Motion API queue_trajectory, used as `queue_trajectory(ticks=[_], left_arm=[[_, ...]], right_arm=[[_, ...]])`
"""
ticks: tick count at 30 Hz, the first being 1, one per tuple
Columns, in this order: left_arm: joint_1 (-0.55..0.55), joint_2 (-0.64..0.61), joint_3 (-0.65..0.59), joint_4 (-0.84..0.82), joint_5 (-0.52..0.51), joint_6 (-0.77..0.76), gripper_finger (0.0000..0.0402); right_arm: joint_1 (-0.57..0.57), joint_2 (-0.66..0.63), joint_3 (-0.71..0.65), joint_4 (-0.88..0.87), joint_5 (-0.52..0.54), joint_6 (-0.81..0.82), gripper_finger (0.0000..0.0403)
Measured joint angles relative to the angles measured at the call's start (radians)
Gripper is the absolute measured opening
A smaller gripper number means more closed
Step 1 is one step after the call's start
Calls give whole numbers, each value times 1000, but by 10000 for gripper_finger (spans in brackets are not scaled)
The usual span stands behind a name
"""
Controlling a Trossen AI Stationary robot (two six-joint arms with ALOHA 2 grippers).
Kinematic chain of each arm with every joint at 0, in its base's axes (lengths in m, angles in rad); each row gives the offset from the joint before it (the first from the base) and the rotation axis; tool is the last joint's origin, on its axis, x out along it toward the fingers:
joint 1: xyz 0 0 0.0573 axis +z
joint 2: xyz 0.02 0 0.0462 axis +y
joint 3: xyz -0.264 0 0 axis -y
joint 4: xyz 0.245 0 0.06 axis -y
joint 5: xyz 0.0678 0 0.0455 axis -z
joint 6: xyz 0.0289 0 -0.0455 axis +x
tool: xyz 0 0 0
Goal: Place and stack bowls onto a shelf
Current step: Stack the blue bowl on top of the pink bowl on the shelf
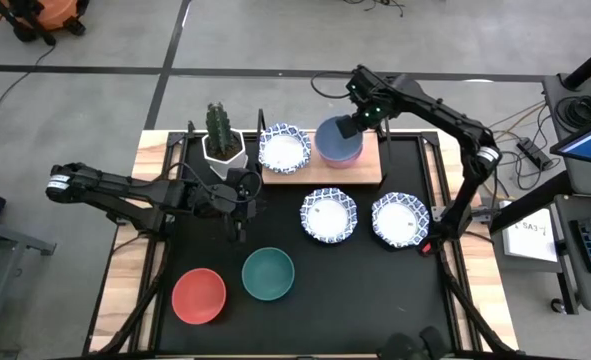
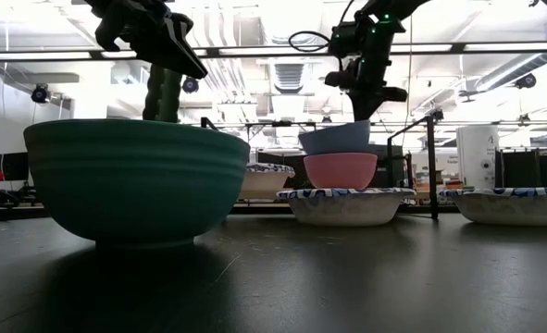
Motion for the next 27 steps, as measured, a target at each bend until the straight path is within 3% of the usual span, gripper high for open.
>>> queue_trajectory(ticks=[9, 22, 27], left_arm=[[0, 0, 0, 0, 0, 0, 56], [0, 0, 0, 1, 0, 0, 56], [0, 0, 0, 10, 0, 7, 56]], right_arm=[[0, 16, 0, 5, 0, -4, 19], [-2, 11, 0, 34, 1, -6, 93], [-2, -11, 1, 32, 1, -6, 86]])
